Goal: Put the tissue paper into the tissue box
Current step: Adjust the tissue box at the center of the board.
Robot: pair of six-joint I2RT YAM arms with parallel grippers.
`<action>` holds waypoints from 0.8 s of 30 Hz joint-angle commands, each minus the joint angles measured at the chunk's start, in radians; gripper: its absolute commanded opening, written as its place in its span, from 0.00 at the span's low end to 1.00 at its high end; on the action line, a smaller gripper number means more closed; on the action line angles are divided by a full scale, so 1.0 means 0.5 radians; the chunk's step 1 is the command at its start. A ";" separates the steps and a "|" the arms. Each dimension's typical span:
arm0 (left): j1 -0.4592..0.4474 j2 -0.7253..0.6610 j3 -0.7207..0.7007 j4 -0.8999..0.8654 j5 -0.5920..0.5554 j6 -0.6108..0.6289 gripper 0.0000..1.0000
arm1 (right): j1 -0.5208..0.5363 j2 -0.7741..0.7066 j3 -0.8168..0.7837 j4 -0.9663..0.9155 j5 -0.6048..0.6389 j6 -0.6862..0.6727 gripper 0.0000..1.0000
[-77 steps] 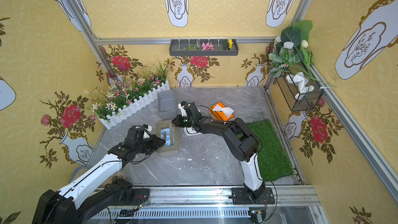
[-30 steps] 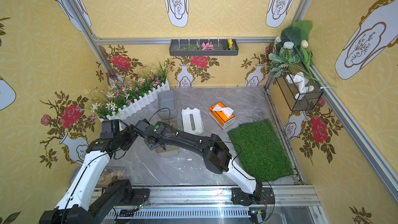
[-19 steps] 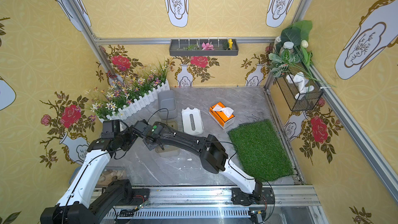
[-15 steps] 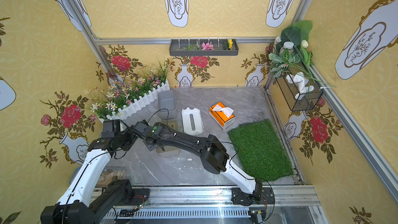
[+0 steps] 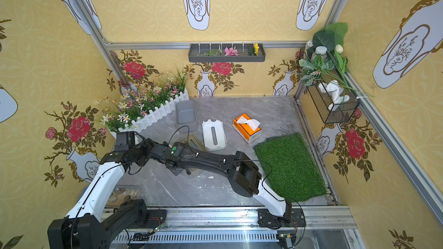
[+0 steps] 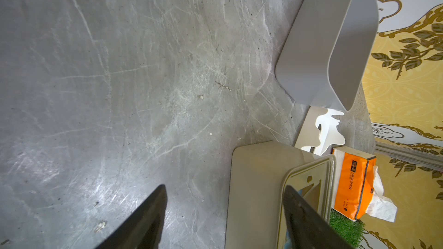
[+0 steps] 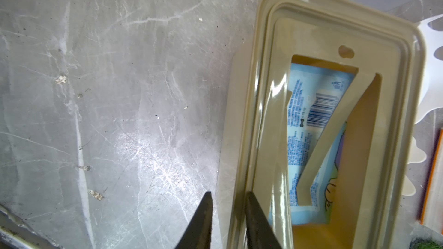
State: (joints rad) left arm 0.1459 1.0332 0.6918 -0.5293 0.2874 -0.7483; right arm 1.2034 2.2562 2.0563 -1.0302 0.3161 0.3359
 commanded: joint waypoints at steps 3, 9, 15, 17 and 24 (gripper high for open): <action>0.006 0.001 -0.015 0.048 0.020 0.018 0.78 | -0.001 0.080 -0.008 -0.232 0.041 -0.013 0.24; 0.020 -0.003 -0.012 0.041 0.012 0.033 0.78 | 0.005 0.085 -0.034 -0.232 0.166 0.003 0.11; 0.067 -0.035 0.012 0.032 0.003 0.048 0.78 | 0.034 -0.019 -0.124 -0.141 0.271 -0.011 0.03; 0.078 -0.034 0.024 0.029 0.004 0.052 0.78 | 0.042 -0.063 -0.144 -0.119 0.299 -0.018 0.01; 0.137 -0.074 0.098 0.006 -0.001 0.067 0.78 | 0.034 -0.345 -0.315 0.227 0.138 -0.108 0.00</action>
State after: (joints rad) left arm 0.2070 1.0016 0.7311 -0.5316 0.2867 -0.7300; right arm 1.2240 2.1288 1.9350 -1.0229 0.4648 0.3077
